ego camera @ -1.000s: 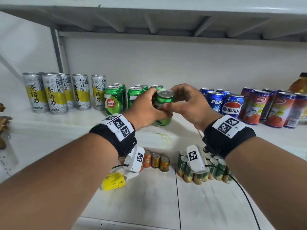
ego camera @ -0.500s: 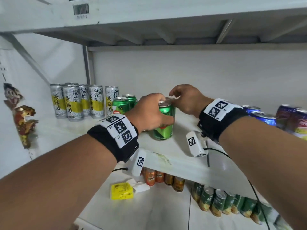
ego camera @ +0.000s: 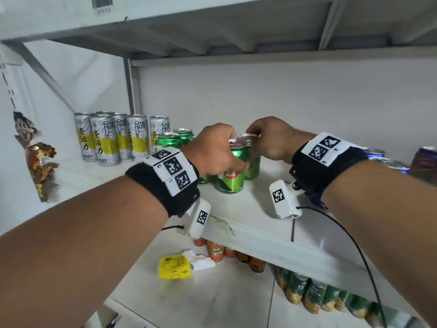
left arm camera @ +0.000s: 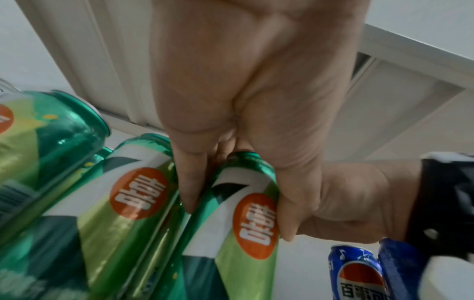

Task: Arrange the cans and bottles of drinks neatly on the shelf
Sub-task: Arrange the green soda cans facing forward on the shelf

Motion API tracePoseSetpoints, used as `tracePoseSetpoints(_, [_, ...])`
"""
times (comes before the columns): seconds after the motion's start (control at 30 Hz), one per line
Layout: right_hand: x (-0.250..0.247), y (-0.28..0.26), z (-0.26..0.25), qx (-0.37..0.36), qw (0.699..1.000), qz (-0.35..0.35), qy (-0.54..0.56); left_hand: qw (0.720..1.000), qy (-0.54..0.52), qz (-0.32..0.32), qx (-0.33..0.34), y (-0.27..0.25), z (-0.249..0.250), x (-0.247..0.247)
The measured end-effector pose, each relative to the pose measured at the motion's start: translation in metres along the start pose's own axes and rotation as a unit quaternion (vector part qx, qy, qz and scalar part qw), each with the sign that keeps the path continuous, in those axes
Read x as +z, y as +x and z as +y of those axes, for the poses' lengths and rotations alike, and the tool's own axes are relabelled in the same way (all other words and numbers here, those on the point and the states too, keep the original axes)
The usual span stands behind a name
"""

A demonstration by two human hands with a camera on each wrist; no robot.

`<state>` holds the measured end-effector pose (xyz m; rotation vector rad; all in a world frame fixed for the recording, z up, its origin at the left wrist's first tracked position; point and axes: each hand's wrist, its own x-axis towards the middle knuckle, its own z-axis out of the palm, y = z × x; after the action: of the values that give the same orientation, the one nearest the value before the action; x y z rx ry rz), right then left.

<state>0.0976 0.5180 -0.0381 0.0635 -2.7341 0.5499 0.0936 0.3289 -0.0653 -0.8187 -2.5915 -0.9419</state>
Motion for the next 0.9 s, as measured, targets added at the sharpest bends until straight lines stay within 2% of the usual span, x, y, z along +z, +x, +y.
tracePoseSetpoints(0.17, [-0.015, -0.03, 0.011, 0.021, 0.999, 0.026, -0.025, 0.999, 0.03, -0.015, -0.003, 0.019, 0.009, 0.005])
tracePoseSetpoints(0.27, [-0.024, -0.043, 0.014, 0.042, 0.998, 0.042, -0.014, 0.999, 0.027, -0.035, -0.006, 0.033, 0.011, 0.005])
tracePoseSetpoints(0.5, [-0.029, -0.075, -0.003, 0.069, 0.996, 0.048, 0.031, 0.992, 0.1, -0.073, 0.015, 0.05, 0.018, -0.002])
tracePoseSetpoints(0.63, [-0.029, -0.093, -0.019, 0.088, 0.994, 0.056, 0.029, 0.984, 0.125, -0.108, 0.065, 0.048, 0.022, -0.008])
tracePoseSetpoints(0.77, [-0.029, -0.118, -0.035, 0.114, 0.989, 0.085, 0.024, 0.977, 0.076, -0.122, 0.156, 0.029, 0.029, -0.028])
tracePoseSetpoints(0.83, [-0.024, -0.139, -0.047, 0.137, 0.983, 0.119, 0.031, 0.961, 0.05, -0.174, 0.207, 0.009, 0.03, -0.04])
tracePoseSetpoints(0.9, [-0.024, -0.148, -0.046, 0.141, 0.978, 0.142, 0.061, 0.953, 0.034, -0.214, 0.212, -0.003, 0.033, -0.035])
